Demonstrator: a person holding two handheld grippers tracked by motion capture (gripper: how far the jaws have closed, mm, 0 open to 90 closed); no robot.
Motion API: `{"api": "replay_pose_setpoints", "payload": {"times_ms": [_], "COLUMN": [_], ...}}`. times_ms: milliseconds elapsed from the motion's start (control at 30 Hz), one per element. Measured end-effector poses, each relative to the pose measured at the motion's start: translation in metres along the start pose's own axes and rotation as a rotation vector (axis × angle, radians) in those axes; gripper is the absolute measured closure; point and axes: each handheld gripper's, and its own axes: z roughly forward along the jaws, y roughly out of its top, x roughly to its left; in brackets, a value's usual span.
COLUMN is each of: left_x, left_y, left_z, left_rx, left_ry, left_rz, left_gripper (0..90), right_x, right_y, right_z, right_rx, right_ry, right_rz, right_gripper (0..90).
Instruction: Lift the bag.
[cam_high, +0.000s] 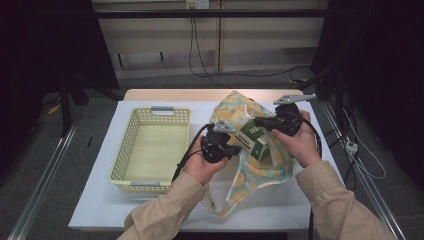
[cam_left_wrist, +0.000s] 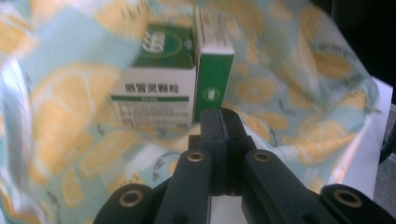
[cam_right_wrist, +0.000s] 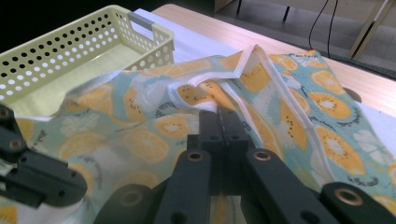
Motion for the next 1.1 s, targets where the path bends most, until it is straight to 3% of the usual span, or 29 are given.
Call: {"api": "replay_pose_setpoints", "payload": {"times_ms": [133,367,500,667,767,833,900,967,1000,1033,1100], "left_x": [0.0,0.01,0.022,0.029,0.035,0.039,0.041,0.041,0.04,0.04,0.042], "left_y": [0.032,0.1,0.129,0.159,0.167,0.169,0.166,0.161,0.157,0.153,0.143], "left_z": [-0.013,-0.038,-0.043,-0.043,-0.038,-0.035,-0.034,-0.033,-0.034,-0.035,-0.037], "left_rx": [-0.036,-0.104,-0.146,-0.165,-0.178,-0.192,-0.185,-0.158,-0.163,-0.165,-0.156], "left_ry": [0.022,0.098,0.099,0.107,0.107,0.085,0.075,0.038,0.044,0.053,0.051], "left_rz": [0.018,0.057,0.03,0.063,0.061,0.046,0.056,0.054,0.058,0.069,0.031], "left_gripper": [90.0,90.0,90.0,90.0,90.0,90.0,90.0,89.7,88.0,84.2,66.3], "right_x": [0.0,-0.004,-0.01,-0.018,-0.021,-0.023,-0.022,-0.02,-0.018,-0.016,-0.012], "right_y": [0.012,0.047,0.064,0.081,0.09,0.095,0.096,0.092,0.089,0.086,0.08], "right_z": [-0.01,-0.032,-0.041,-0.048,-0.051,-0.051,-0.048,-0.042,-0.038,-0.034,-0.026], "right_rx": [-0.016,-0.053,-0.071,-0.096,-0.12,-0.127,-0.128,-0.114,-0.101,-0.091,-0.076], "right_ry": [-0.005,-0.041,-0.046,-0.051,-0.045,-0.042,-0.031,0.014,0.02,0.028,0.058], "right_rz": [-0.007,-0.03,-0.022,-0.01,0.001,0.008,0.008,0.024,0.027,0.035,0.057], "right_gripper": [90.0,90.0,90.0,90.0,90.0,90.0,90.0,90.0,89.9,87.7,78.3]}}
